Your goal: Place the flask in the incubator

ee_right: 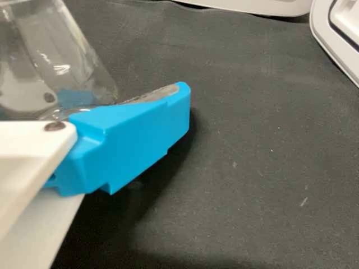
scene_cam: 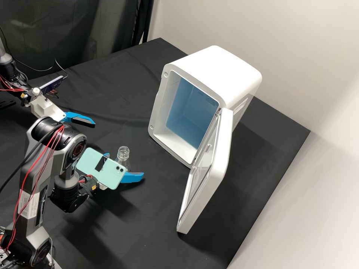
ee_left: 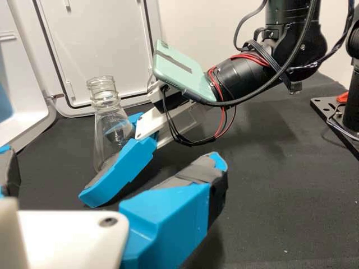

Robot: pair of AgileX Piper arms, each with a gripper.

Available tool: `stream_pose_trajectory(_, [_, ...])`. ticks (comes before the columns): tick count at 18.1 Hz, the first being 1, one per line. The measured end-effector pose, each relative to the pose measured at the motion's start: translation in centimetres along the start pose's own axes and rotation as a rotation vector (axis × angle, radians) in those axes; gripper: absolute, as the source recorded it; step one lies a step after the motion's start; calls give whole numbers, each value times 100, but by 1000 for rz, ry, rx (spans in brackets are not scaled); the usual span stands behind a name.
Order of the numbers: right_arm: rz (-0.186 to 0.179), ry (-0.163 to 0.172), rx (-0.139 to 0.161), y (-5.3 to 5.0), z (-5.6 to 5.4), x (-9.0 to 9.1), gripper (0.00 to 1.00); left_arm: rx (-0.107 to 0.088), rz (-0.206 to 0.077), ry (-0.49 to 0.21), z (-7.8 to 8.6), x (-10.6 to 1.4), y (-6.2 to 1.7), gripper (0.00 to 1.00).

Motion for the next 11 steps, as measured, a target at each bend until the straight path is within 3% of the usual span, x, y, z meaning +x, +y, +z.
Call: stream_pose_trajectory(11, [1, 2, 20, 1, -2, 0, 0, 0, 0, 0, 0, 0, 0, 100])
